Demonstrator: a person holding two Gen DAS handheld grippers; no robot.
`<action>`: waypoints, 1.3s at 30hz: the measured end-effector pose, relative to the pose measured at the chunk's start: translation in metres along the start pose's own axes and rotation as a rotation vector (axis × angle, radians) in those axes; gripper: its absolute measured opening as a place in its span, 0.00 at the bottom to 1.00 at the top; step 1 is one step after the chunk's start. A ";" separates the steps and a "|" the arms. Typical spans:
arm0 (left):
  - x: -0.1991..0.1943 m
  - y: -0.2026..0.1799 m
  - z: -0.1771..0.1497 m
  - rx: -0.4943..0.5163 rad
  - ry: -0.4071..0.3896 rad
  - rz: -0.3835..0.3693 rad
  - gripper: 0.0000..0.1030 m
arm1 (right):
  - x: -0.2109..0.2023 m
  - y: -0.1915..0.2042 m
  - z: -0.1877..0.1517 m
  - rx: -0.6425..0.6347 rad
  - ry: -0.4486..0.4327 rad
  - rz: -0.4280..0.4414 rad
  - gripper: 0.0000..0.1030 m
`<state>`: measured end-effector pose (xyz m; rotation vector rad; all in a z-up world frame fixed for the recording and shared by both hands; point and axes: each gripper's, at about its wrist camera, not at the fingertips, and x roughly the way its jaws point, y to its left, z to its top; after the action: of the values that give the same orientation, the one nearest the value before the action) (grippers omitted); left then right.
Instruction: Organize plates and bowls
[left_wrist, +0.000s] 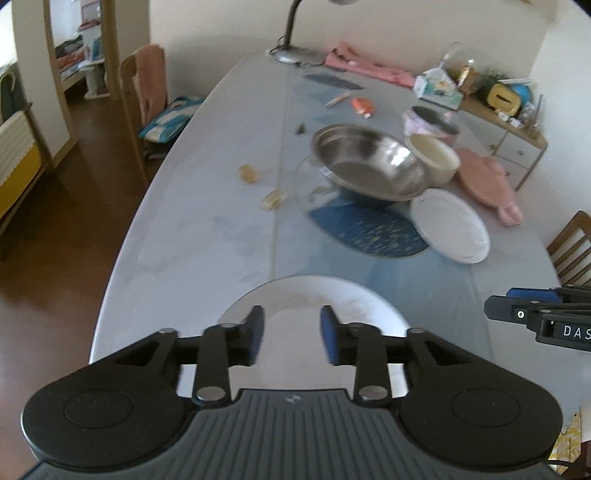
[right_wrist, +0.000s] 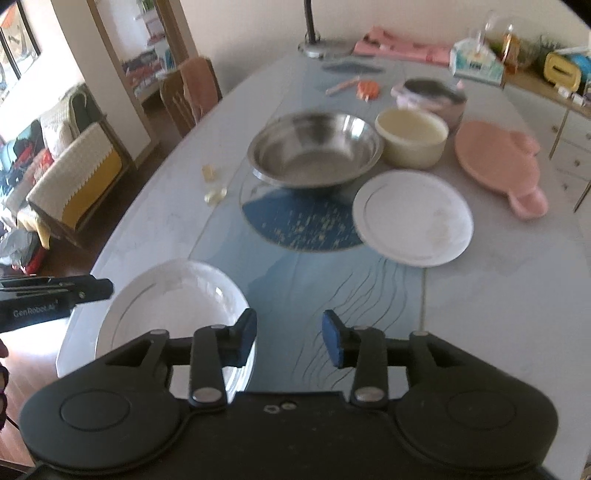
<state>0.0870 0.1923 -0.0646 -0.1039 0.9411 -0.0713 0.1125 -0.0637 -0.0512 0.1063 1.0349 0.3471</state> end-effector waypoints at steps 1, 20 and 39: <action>-0.002 -0.007 0.002 0.008 -0.010 -0.002 0.46 | -0.005 -0.003 0.000 0.001 -0.014 -0.001 0.43; -0.020 -0.169 0.013 0.054 -0.135 -0.033 0.69 | -0.081 -0.121 0.007 -0.060 -0.199 -0.005 0.73; 0.025 -0.238 0.037 0.012 -0.169 0.026 0.77 | -0.063 -0.202 0.035 -0.105 -0.262 0.033 1.00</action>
<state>0.1281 -0.0445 -0.0340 -0.0851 0.7730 -0.0438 0.1601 -0.2717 -0.0318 0.0723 0.7553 0.4056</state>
